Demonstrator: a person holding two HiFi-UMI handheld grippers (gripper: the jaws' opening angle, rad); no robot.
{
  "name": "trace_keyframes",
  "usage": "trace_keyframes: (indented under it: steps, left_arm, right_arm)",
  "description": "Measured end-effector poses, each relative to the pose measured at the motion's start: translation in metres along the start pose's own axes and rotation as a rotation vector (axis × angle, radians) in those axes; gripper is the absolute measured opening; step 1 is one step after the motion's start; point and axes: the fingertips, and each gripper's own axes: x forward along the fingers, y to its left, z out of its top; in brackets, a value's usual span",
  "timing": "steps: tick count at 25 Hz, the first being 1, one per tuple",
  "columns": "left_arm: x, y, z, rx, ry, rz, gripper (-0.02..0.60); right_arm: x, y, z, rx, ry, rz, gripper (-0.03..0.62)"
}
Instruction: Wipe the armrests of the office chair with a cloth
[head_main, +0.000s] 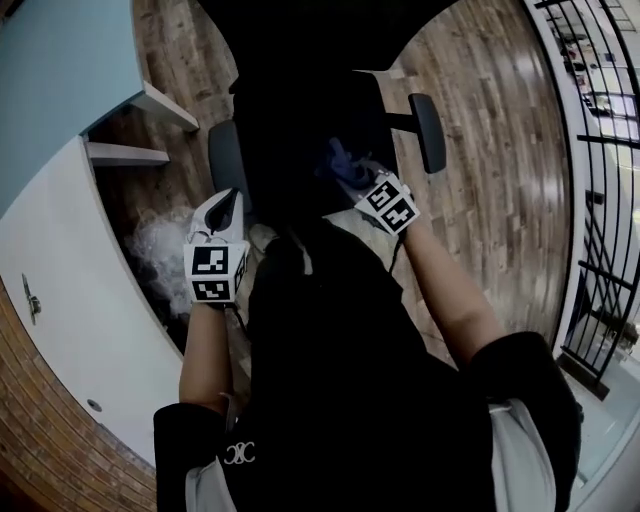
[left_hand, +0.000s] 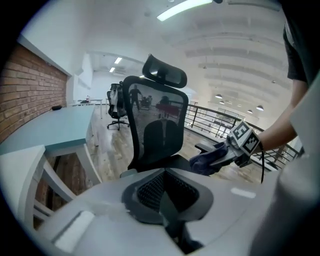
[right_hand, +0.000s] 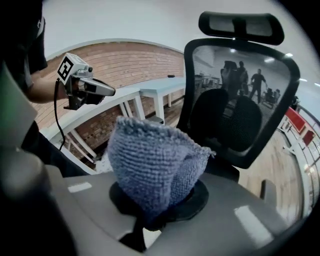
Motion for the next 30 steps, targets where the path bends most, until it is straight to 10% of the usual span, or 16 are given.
trace_keyframes:
  steps: [6, 16, 30]
  left_arm:
    - [0.02, -0.054, 0.003, 0.076, 0.009, -0.126, 0.006]
    - [0.049, -0.155, 0.028, 0.094, -0.019, -0.172, 0.005]
    - [0.108, -0.342, 0.0, -0.16, -0.014, -0.045, 0.006]
  right_arm:
    - [-0.088, -0.026, -0.056, 0.101, 0.028, -0.198, 0.055]
    - [-0.15, -0.058, -0.131, 0.124, 0.035, -0.269, 0.055]
    - [-0.175, -0.136, -0.258, -0.068, 0.169, -0.041, 0.055]
